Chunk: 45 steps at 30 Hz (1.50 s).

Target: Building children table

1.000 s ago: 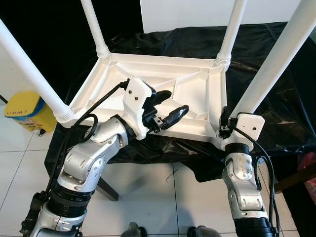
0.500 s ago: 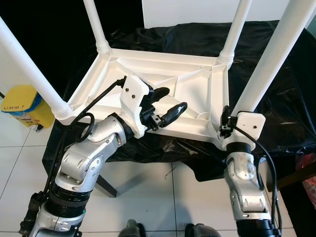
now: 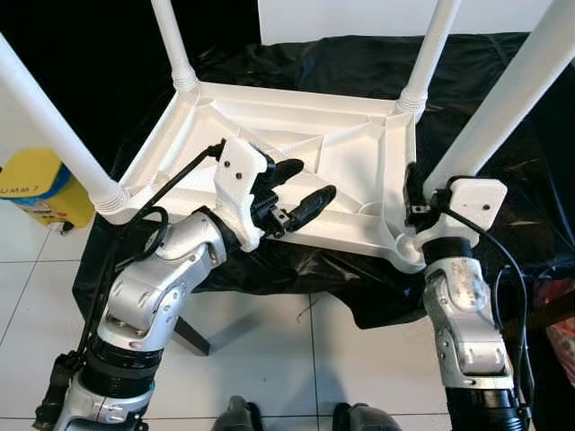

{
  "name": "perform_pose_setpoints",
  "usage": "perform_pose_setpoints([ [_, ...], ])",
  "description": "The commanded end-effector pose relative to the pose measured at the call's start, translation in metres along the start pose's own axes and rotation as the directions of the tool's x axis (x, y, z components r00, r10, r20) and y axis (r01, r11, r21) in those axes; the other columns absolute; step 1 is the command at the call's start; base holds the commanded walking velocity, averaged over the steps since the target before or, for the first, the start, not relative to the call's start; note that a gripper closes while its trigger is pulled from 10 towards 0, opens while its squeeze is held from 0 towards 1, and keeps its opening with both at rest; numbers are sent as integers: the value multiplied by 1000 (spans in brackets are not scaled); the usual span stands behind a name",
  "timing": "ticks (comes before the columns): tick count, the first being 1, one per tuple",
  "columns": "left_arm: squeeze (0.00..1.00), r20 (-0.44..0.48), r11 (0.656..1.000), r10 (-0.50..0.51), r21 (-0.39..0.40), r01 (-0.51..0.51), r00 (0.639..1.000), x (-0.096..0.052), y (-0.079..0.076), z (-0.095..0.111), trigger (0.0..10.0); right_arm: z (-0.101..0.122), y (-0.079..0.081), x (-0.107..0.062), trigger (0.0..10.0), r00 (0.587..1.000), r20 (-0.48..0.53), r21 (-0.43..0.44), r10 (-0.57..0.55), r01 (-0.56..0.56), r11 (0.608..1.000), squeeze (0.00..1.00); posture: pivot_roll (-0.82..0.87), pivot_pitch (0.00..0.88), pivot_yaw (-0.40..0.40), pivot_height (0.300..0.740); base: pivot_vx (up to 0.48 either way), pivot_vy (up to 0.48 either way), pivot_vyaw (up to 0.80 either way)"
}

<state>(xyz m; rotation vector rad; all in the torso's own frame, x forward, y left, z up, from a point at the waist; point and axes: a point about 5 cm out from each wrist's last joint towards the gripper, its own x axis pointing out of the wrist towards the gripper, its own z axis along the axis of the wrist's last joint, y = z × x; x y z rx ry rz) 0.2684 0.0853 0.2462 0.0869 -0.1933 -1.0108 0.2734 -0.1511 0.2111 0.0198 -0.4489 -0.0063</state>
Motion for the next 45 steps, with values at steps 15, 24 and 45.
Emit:
perform_pose_setpoints([
  [15, 1000, 56, 993, -118, 29, 116, 991, 7, 13, 25, 10000, 6, -2, 28, 10000, 849, -140, 90, 509, -501, 861, 0, 67, 154, -25, 740, 0, 0, 0],
  [24, 0, 87, 956, -292, 67, 287, 952, 20, 6, 45, 10000, 8, 1, 29, 10000, 626, -189, 198, 757, -731, 654, 0, 78, 142, -41, 740, 0, 0, 0],
  [45, 0, 207, 786, -592, -66, 615, 779, 23, -7, 73, 10000, 15, 5, 18, 10000, 230, -196, 291, 953, -915, 280, 0, 38, 159, -5, 740, 0, 0, 0],
])
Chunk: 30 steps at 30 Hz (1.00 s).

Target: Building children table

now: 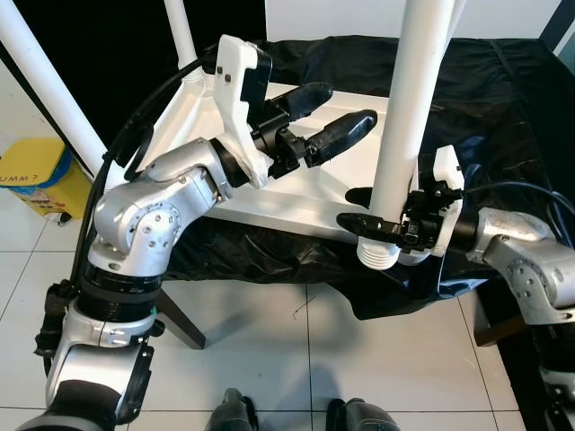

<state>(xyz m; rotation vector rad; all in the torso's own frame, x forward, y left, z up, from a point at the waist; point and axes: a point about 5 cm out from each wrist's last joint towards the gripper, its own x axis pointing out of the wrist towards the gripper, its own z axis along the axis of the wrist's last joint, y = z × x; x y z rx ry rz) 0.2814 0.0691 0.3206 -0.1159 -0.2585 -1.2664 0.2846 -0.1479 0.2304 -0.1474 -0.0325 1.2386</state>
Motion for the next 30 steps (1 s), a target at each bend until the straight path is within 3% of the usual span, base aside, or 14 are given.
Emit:
perform_pose_setpoints([
  [1, 0, -4, 906, -423, -33, 422, 906, 0, -23, 2, 10000, 4, 2, 2, 10000, 998, 0, -4, 55, -55, 998, 0, 39, 161, 0, 740, 0, 0, 0],
  [6, 0, 19, 883, -463, -78, 463, 886, 2, -26, 6, 10000, 7, 3, 4, 10000, 995, -1, -15, 99, -99, 995, 0, 37, 164, 4, 740, 0, 0, 0],
  [10, 0, 58, 815, -560, -139, 562, 826, -1, -32, 14, 10000, 11, 3, 8, 10000, 991, 15, -9, 130, -130, 991, 0, 41, 168, 7, 740, 0, 0, 0],
  [18, 0, 42, 741, -654, -166, 651, 755, -4, -39, 16, 10000, 11, 4, 16, 10000, 981, 12, 10, 196, -196, 981, 0, 40, 170, 0, 740, 0, 0, 0],
  [20, 0, 36, 737, -660, -162, 657, 750, -4, -39, 16, 10000, 10, 4, 16, 10000, 980, 10, 11, 201, -201, 980, 0, 40, 170, 0, 740, 0, 0, 0],
  [24, 0, 12, 779, -616, -136, 611, 788, 2, -33, 15, 10000, 6, 7, 21, 10000, 972, -11, 22, 234, -234, 972, 0, 42, 173, -6, 740, 0, 0, 0],
  [30, 0, 16, 770, -627, -133, 624, 778, 9, -34, 21, 10000, 2, 12, 24, 10000, 958, -40, 39, 285, -284, 958, 0, 46, 176, -8, 740, 0, 0, 0],
])
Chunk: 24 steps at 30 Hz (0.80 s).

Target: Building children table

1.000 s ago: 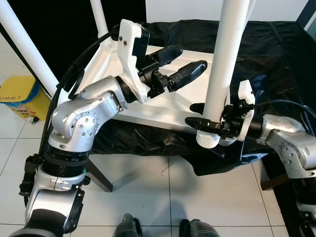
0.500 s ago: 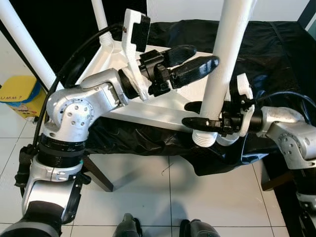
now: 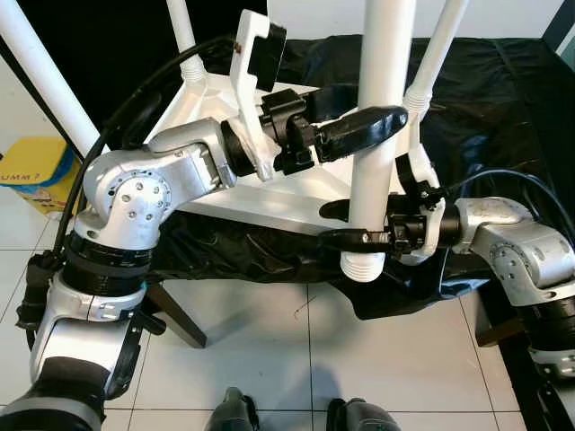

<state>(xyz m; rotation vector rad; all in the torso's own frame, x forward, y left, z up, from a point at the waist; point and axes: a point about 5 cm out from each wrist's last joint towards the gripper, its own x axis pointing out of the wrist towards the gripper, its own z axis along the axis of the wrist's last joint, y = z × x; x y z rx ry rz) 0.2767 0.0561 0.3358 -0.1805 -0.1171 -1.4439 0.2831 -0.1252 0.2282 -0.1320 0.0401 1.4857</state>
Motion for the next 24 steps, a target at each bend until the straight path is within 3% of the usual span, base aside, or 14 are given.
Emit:
perform_pose_setpoints([
  [1, 0, -10, 867, -497, 26, 497, 868, -2, -28, 4, 10000, 2, 2, 4, 10000, 999, -19, -11, 38, -38, 999, 0, 46, 176, -8, 740, 0, 0, 0],
  [10, 0, -38, 861, -505, 40, 506, 862, 0, -28, 5, 10000, 1, 5, 6, 10000, 996, -32, -7, 78, -79, 997, 0, 47, 179, -5, 740, 0, 0, 0],
  [11, 0, -36, 859, -510, 33, 511, 859, 0, -28, 6, 3686, 1, 5, 5, 10000, 996, -34, -7, 80, -80, 997, 0, 49, 178, -3, 740, 0, 0, 0],
  [12, 0, -35, 857, -513, 29, 514, 858, 1, -29, 7, 0, 1, 5, 5, 10000, 996, -37, -7, 82, -82, 997, 0, 49, 178, -3, 740, 0, 0, 0],
  [24, 0, -35, 872, -488, 23, 489, 872, 1, -23, 11, 0, 1, 4, 2, 10000, 997, -34, 4, 65, -65, 998, 0, 53, 173, 1, 740, 0, 0, 0],
])
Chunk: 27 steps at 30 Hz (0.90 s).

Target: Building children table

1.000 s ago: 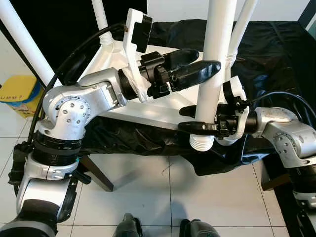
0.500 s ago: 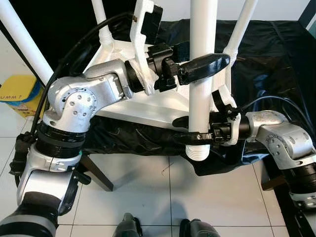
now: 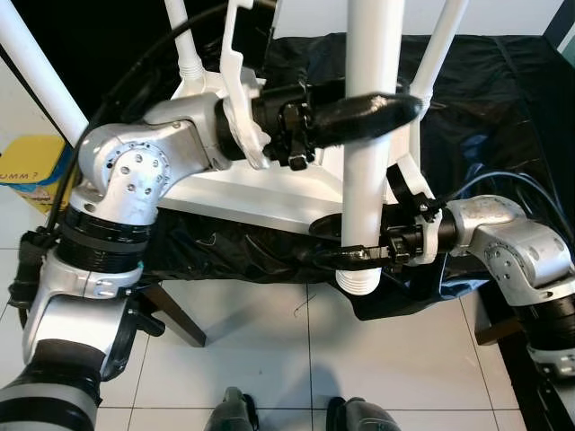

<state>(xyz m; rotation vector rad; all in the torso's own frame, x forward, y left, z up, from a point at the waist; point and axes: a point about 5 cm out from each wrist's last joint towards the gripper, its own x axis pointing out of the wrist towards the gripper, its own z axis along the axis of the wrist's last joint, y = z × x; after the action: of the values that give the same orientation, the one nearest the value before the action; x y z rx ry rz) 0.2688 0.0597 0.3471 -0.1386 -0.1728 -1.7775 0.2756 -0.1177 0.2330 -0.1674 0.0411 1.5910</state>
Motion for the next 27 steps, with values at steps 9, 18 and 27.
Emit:
perform_pose_setpoints([
  [9, 0, -40, 992, -127, 18, 128, 991, 7, -9, 0, 0, -4, -7, -7, 10000, 998, -9, 42, -67, 67, 997, 0, 59, 169, -1, 740, 0, 0, 0],
  [18, 0, -127, 989, 78, 131, -61, 989, 2, 15, -7, 10000, 0, -13, -8, 10000, 991, 29, 58, -127, 125, 990, 1000, 56, 158, 1, 740, 0, 0, 0],
  [27, 0, -158, 944, 301, 188, -270, 940, -5, 35, 0, 10000, 2, -21, -11, 10000, 968, 70, 53, -242, 239, 970, 1000, 53, 162, 10, 740, 0, 0, 0],
])
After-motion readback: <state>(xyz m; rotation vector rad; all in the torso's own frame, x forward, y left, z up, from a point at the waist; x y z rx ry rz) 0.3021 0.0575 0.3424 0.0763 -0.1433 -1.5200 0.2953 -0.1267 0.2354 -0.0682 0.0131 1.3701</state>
